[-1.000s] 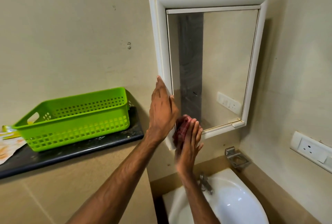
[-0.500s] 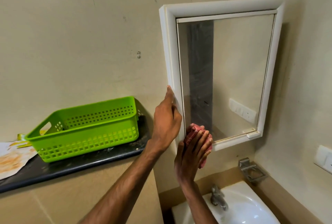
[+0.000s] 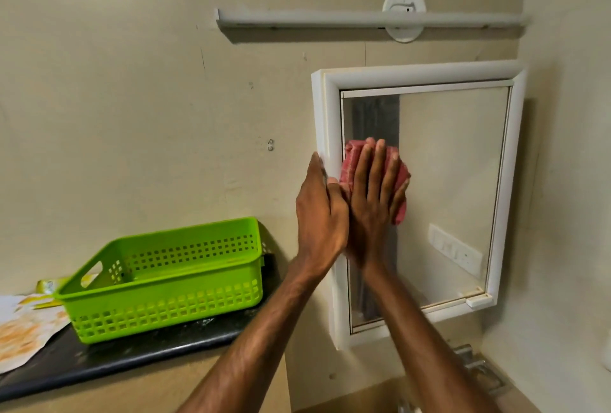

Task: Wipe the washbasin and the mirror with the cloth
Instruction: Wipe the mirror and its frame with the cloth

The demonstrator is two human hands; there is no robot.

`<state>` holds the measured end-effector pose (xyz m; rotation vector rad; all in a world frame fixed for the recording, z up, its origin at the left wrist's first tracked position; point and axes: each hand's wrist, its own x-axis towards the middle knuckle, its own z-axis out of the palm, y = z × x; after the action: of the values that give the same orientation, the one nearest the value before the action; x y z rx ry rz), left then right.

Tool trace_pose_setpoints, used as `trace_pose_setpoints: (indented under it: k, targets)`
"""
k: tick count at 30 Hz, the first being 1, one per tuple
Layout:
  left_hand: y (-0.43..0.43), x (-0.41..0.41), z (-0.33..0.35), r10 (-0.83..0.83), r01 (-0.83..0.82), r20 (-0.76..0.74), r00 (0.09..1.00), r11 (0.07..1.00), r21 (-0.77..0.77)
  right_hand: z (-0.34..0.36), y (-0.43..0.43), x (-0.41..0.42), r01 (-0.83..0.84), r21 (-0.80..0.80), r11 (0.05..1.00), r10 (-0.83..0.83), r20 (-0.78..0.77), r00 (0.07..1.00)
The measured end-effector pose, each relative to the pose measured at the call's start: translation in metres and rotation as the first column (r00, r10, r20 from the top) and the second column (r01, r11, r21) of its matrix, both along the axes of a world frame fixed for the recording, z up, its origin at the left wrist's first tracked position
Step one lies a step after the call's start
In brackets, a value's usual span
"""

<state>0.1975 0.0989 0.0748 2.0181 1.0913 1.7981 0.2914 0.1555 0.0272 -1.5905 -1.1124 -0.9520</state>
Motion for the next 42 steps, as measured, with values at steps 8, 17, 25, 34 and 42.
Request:
trace_pose_setpoints:
  k: [8,17,25,34,42]
  targets:
    - [0.011,0.001,0.014,0.005,-0.013,0.088,0.996,0.996,0.09,0.124,-0.002,0.001,-0.04,0.157,0.987,0.039,0.011,0.999]
    - [0.02,0.011,-0.017,-0.024,0.028,-0.028,0.999,0.991,0.133,0.027,0.007,-0.009,0.114,0.119,0.986,-0.081,-0.252,0.964]
    - [0.009,0.029,-0.062,-0.002,0.017,-0.109,0.994,0.99,0.143,-0.137,-0.004,0.007,0.011,0.031,0.999,0.006,-0.52,0.854]
    - [0.005,0.034,-0.075,0.026,-0.004,-0.153,0.988,0.99,0.141,-0.21,-0.007,0.011,0.014,0.011,1.0,-0.002,-0.706,0.708]
    - [0.012,0.027,-0.035,0.093,-0.043,-0.174,0.98,0.961,0.271,-0.084,0.013,0.037,0.102,0.063,0.993,-0.047,-0.577,0.815]
